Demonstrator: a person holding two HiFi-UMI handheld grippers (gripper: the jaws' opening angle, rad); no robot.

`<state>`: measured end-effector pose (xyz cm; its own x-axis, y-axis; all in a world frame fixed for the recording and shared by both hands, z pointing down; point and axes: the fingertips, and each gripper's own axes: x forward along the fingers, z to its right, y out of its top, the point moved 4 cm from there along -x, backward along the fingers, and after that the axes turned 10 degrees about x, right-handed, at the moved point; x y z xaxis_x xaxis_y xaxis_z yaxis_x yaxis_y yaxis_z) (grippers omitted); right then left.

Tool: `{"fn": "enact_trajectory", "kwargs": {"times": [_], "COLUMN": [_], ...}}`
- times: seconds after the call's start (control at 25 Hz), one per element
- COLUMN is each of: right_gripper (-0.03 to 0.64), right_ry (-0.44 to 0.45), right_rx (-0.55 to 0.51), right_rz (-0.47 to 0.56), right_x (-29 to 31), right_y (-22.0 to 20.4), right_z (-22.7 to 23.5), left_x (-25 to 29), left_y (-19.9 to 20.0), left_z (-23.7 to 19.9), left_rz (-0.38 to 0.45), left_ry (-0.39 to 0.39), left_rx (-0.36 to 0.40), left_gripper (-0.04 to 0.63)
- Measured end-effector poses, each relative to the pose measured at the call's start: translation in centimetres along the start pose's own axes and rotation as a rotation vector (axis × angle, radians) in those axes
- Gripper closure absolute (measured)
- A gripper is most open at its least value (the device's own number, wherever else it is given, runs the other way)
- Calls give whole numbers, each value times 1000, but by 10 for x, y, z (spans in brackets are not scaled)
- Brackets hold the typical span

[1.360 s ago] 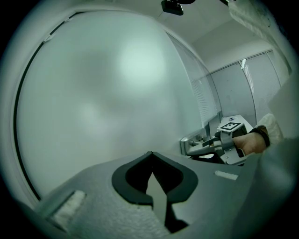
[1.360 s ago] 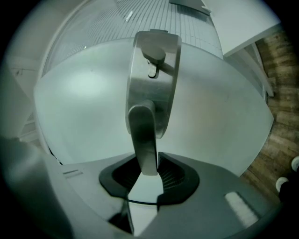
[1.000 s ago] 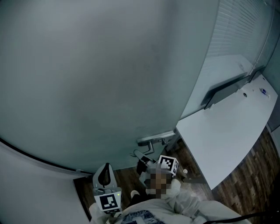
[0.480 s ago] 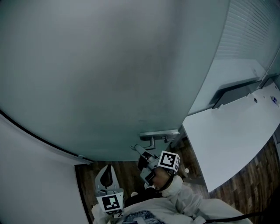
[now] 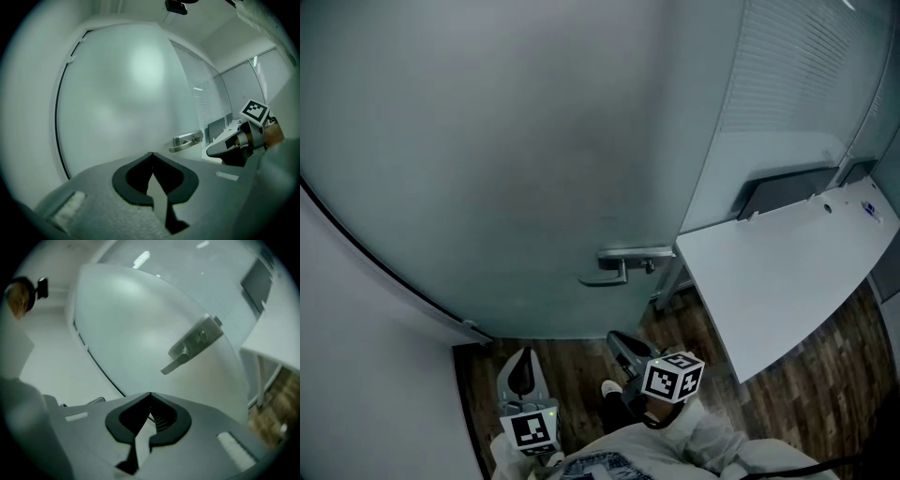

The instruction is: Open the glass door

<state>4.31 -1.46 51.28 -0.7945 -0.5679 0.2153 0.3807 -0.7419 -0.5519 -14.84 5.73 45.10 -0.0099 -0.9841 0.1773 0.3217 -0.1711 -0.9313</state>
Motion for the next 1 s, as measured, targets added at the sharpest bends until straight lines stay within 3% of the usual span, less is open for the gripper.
{"fn": "enact_trajectory", "kwargs": {"times": [0.12,0.24,0.56,0.76,1.0], "right_gripper": [611,612,612,612,612], "right_ry": [-58,-110,-223,-245,-250], "right_rx": [-240,-357,-449,-527,-546], "right_rz": [48,101,168,182,172], "right_x": [-33,-73,-165,-204,-235], "right_y": [-25,-54,-102,-106,-107], "right_z": [-26,-55,-93,-103,-93], "left_x": [-45,-96,-186,-202,-209], "left_y": [-17,-32,-39,-28,-17], "left_z": [2,9,48,67,105], "left_rz": [9,2,-4,11,11], "left_ry": [-5,-21,-109,-114,-132], "left_rx": [-4,-30,-66,-67,-59], "left_gripper": [591,591,591,591,591]}}
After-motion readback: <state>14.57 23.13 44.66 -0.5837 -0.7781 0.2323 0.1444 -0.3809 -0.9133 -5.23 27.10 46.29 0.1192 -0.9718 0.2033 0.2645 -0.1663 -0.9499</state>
